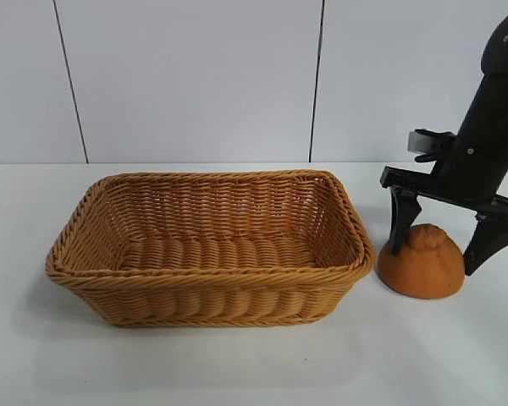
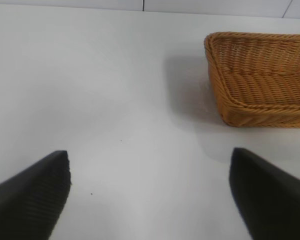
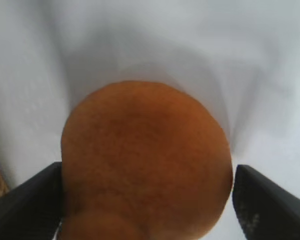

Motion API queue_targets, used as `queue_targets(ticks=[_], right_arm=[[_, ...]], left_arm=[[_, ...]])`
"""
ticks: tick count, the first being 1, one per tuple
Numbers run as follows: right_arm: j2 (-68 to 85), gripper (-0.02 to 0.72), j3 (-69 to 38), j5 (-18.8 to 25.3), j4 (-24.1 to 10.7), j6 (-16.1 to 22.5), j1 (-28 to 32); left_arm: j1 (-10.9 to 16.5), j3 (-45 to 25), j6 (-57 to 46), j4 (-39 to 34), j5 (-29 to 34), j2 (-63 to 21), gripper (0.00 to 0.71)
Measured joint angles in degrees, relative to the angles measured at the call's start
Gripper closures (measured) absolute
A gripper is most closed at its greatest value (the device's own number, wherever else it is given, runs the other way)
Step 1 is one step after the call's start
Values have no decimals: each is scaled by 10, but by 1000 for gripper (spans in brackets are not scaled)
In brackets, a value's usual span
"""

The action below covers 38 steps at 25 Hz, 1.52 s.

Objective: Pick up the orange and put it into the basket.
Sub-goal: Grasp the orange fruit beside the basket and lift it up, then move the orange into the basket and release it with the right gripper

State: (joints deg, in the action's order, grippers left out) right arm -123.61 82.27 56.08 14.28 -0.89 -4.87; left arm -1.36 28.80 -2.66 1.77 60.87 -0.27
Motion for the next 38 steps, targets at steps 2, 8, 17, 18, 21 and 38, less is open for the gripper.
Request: queue_targets(ticks=[2,8,17,18,21,38], right_arm=[[0,482,0,1,1,0,0],[25,668,0,10,5,0,1],[146,668,69,56,-1,-1,-9],[153,668,79,62,-2,-1,-15],[159,668,103,72,-3,-1,-46],[117,668,110,-56,2,57,-301]], left_arm=[[0,0,0,0,0,0,95],[0,0,0,0,0,0,95],[0,0,0,0,0,0,95],[0,0,0,0,0,0,95],[0,0,0,0,0,0,95],[0,0,0,0,0,0,95]])
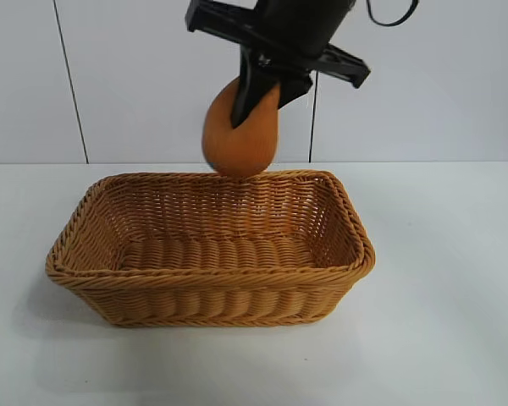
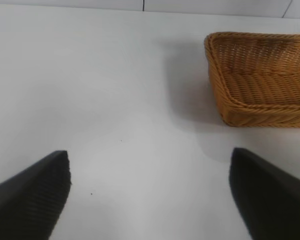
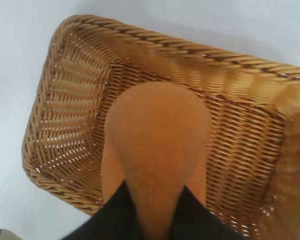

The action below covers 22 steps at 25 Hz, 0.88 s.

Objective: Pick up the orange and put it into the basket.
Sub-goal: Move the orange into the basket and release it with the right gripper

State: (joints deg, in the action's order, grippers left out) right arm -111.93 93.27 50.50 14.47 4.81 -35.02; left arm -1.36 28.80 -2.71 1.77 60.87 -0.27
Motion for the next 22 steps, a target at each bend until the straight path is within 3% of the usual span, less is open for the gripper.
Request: queue_targets(ticks=[6,13,14,16,18,20,22], right_arm=[[-84,668,0,-72,3,13,-28],[-151,667,0,-77,2,16,-28],[-151,640,1,-77,2,16,-28],[-151,509,7,-71,2,16,-28],[-152,291,18,-46,-4,16,-28],[-152,125,45,-8,-13,16,-28],[-152,54,80,39,-26,16,-28]], left_arm=[[0,0,0,0,0,0,95],[0,0,0,1,0,0,95],[0,0,0,1,0,0,95],[0,0,0,0,0,0,95],[0,0,0,0,0,0,95],[0,0,0,0,0,0,95],[0,0,0,0,0,0,95]])
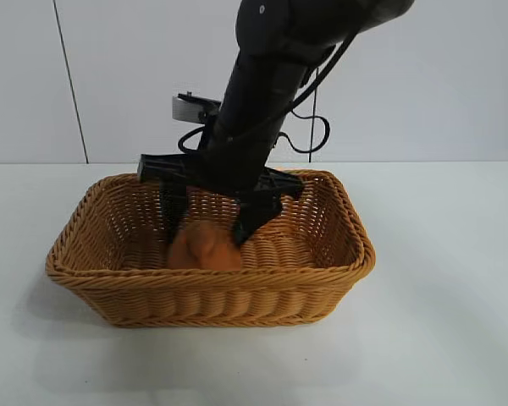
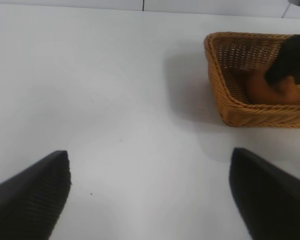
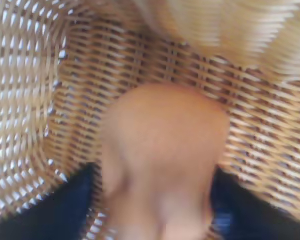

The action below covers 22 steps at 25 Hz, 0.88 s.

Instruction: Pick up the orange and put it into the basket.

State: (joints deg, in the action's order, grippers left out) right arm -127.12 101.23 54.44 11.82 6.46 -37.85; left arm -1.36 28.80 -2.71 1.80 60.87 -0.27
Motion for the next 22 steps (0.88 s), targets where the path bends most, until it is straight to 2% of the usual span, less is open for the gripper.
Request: queue_targets(ticks=[3,6,8,14,22], right_arm=[[0,19,64,84,-34,2,0],[0,12,128,139,-79,4,0],[1,10,165,145,-101,16,3],[12,10,200,147,-118,19,57],[12,10,200,149,-126,4,211]], left_arm=[[0,0,0,0,0,0,95],[0,0,0,0,0,0,95],[0,0,0,0,0,0,95],[0,0,0,0,0,0,95],[0,0,0,0,0,0,95]])
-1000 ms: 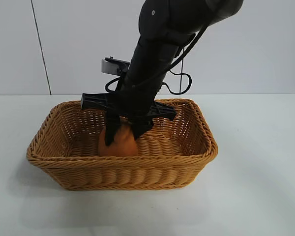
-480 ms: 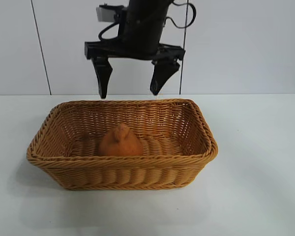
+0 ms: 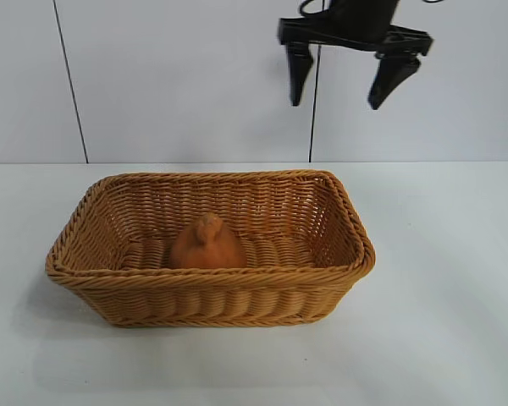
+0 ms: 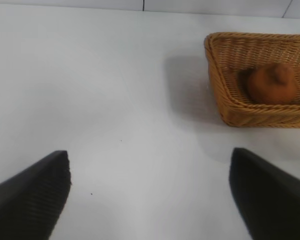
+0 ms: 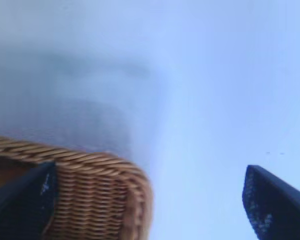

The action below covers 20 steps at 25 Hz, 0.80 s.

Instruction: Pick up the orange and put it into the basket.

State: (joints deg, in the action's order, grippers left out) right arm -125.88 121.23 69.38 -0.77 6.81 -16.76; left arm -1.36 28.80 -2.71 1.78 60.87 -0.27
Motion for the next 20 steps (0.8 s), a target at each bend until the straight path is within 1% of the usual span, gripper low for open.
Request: queue_targets(ticks=[5,8,11,14,17,20], right_arm=[[0,10,0,1,-1,-6,81],[0,10,-1,2,0,-12,105],[4,10,-23,1,2,-22,110],[24,10,-88,1,8,-33,109],[62,10,-176,3,8,-46,109],[114,10,-271,4,8,-52,109]], left_arm=[[0,0,0,0,0,0,95],[0,0,0,0,0,0,95],[0,0,0,0,0,0,95],[0,0,0,0,0,0,95],[0,0,0,0,0,0,95],[0,0,0,-1,0,0,95]])
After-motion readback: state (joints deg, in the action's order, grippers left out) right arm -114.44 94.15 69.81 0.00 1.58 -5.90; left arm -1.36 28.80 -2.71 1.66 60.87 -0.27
